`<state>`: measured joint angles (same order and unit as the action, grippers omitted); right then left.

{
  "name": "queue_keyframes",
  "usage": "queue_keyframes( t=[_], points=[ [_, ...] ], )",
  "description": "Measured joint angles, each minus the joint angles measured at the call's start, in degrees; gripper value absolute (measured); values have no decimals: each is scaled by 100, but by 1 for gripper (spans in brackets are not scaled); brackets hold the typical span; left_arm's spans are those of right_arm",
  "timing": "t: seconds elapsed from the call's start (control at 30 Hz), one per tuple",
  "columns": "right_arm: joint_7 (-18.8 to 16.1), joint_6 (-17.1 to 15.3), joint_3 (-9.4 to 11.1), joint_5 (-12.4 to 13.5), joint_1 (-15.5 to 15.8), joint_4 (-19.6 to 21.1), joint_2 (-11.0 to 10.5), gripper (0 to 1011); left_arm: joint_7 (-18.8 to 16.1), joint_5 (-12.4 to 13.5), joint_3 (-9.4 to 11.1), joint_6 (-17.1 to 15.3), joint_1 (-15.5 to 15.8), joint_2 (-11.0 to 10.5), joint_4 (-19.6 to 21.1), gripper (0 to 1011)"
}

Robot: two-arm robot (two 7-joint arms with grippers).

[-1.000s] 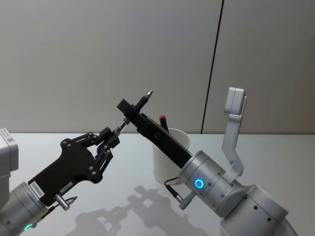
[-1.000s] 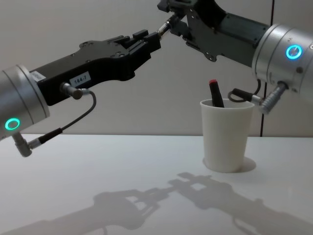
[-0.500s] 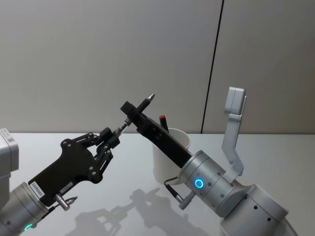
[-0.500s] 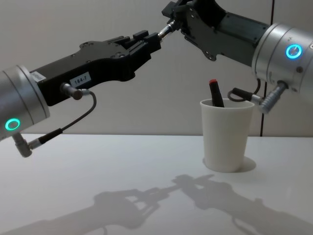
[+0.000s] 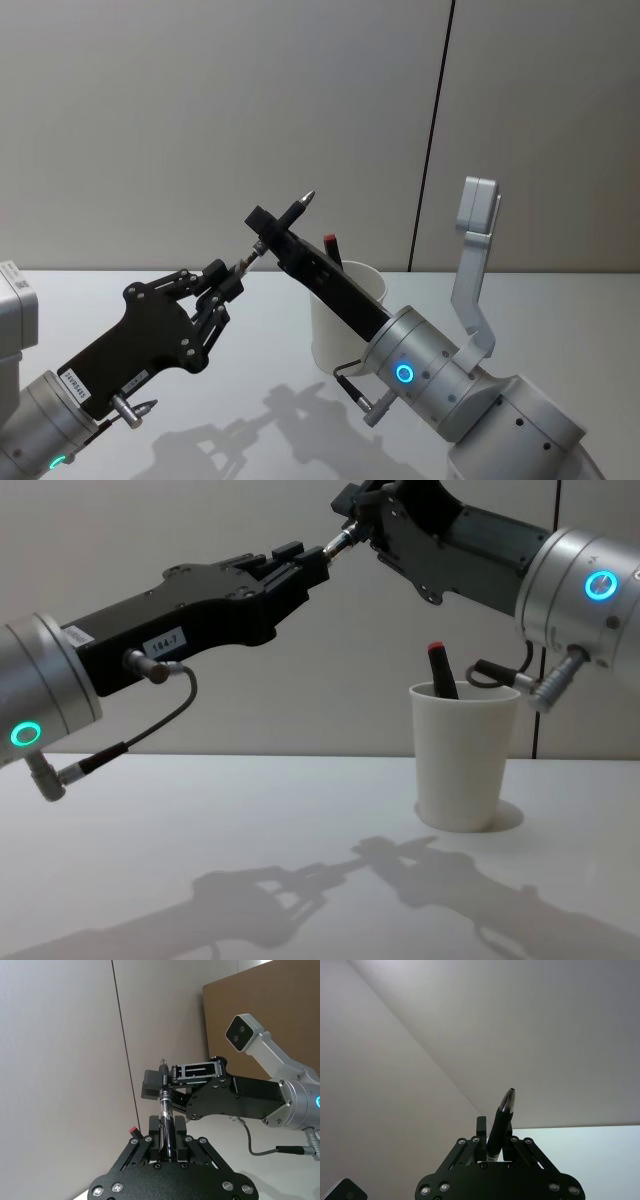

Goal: Place the pen into the pen holder.

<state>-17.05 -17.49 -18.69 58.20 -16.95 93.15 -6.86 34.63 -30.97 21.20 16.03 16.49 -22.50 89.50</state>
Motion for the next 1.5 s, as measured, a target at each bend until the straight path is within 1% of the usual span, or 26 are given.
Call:
queue_keyframes(
  t=[0.1,0.13,0.2,0.23,0.3,0.37,0.53,0.6,0.63,0.67,0.7,0.73,0.77,0.8,0.83,0.87,1.0,1.23,1.33,1.5],
  points=[
    [9,0,2,-3,1,-2,-4,157,0,-4,-3,5,1,0,2,191],
    [9,0,2,-2,1,-2,-5,153,-1,-4,-3,5,1,0,2,229],
    [8,0,3,-3,0,-2,-5,153,-1,-5,-3,5,1,0,2,255],
    [9,0,2,-3,0,-2,-4,153,0,-4,-3,5,1,0,2,314],
    [8,0,2,-3,1,-2,-4,153,-1,-5,-3,5,1,0,2,353],
    [9,0,2,-3,1,-2,-2,153,0,-5,-3,5,1,0,2,434],
    [9,0,0,-3,0,-2,0,153,0,-5,-1,5,0,0,2,572],
    [9,0,0,-3,0,-1,0,153,0,-5,0,5,0,0,2,653],
    [9,0,0,-3,0,-1,0,153,0,-5,0,5,0,0,2,668],
    [9,0,-1,-3,-1,-1,-1,153,0,-4,0,5,0,0,2,715],
    [9,4,-3,-4,-2,0,-6,153,-1,-4,0,5,0,0,1,727],
    [9,8,-3,-8,-3,1,-11,153,0,-4,0,5,0,0,0,785],
    [13,20,-4,-22,-4,3,-16,153,-1,-3,0,5,0,0,0,812],
    [16,28,-6,-33,-5,4,-21,153,-1,-3,0,4,0,0,0,812],
    [25,59,-10,-73,-10,10,-44,153,0,-3,0,4,0,0,0,882],
    [31,76,-12,-93,-12,13,-52,153,-1,-2,0,4,0,0,0,882],
    [73,178,-25,-236,-34,36,-133,153,-1,-1,0,2,0,0,0,991],
    [209,403,-29,-580,-92,93,-317,153,-1,0,0,1,0,0,0,1003],
    [316,545,-13,-796,-129,138,-429,153,-1,0,0,1,0,0,0,1003],
    [446,694,12,-1018,-166,185,-537,153,-1,-1,0,1,0,0,0,1003]
  ],
)
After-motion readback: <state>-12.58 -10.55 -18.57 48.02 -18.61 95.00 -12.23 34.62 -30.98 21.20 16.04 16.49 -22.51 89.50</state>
